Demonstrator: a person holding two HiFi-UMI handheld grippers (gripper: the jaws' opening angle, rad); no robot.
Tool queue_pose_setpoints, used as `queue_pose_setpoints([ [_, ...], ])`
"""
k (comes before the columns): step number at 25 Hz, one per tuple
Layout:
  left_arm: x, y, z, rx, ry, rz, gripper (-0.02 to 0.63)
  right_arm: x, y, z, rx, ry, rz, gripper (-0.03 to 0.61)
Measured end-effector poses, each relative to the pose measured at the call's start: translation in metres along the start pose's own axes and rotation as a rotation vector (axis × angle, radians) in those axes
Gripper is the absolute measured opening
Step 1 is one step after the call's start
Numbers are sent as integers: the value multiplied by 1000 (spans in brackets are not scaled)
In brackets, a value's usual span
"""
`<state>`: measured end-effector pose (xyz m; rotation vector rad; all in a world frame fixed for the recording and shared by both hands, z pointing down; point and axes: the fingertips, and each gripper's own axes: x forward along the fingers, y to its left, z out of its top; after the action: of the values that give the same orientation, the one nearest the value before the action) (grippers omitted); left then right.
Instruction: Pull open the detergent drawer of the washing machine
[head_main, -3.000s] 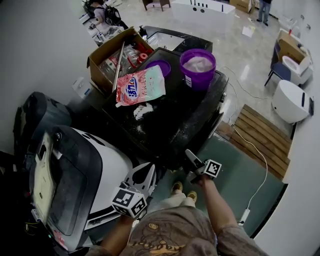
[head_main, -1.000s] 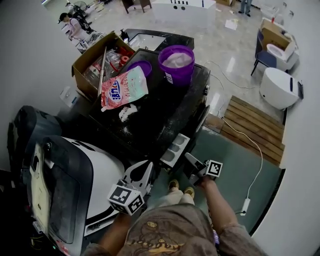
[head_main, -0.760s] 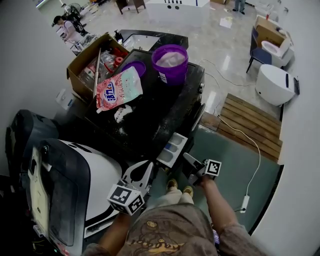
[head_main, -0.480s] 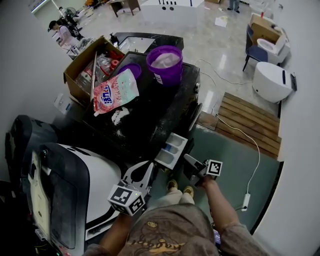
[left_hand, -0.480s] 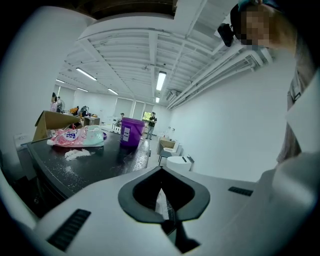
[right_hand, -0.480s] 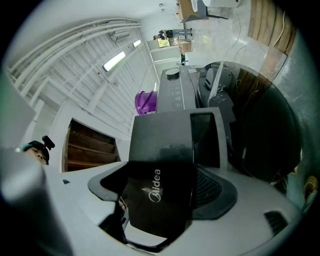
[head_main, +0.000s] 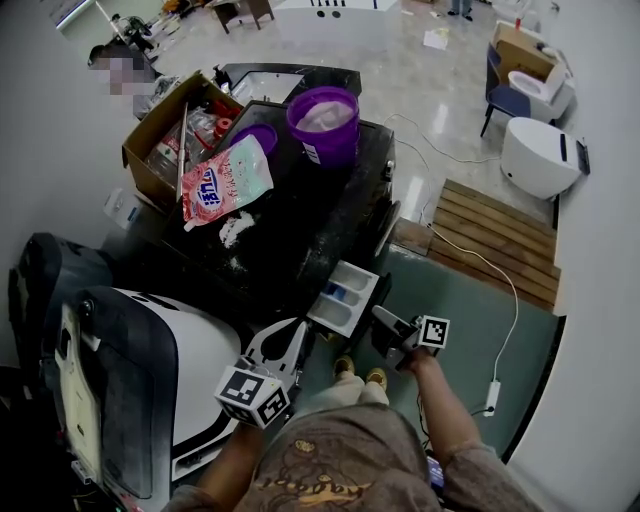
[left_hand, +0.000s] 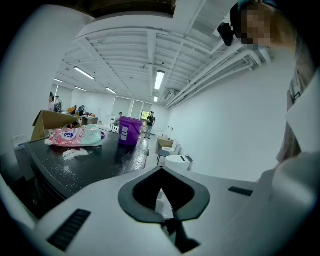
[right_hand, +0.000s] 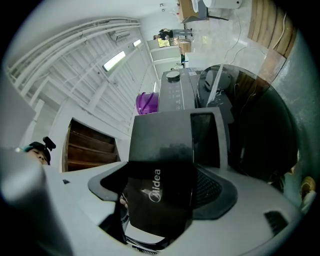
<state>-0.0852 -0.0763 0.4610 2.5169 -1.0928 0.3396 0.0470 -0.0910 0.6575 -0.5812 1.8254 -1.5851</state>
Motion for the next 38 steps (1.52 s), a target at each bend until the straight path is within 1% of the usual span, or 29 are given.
queue_pose_setpoints([
  [14, -3, 5, -2, -19, -3, 0, 21, -9, 2, 1, -4, 18, -16, 396],
  [24, 0, 2, -5, -23, 7, -8, 21, -22, 6, 2, -3, 24, -5, 397],
  [29, 2, 0, -3, -19, 3, -14, 21, -26, 8, 1, 3, 44, -12, 399],
  [34, 2, 0, -2, -21, 0, -11, 21, -28, 14, 0, -13, 82, -8, 390],
  [38, 2, -1, -3, -24, 3, -12, 21, -29, 13, -1, -9, 77, 1, 391],
])
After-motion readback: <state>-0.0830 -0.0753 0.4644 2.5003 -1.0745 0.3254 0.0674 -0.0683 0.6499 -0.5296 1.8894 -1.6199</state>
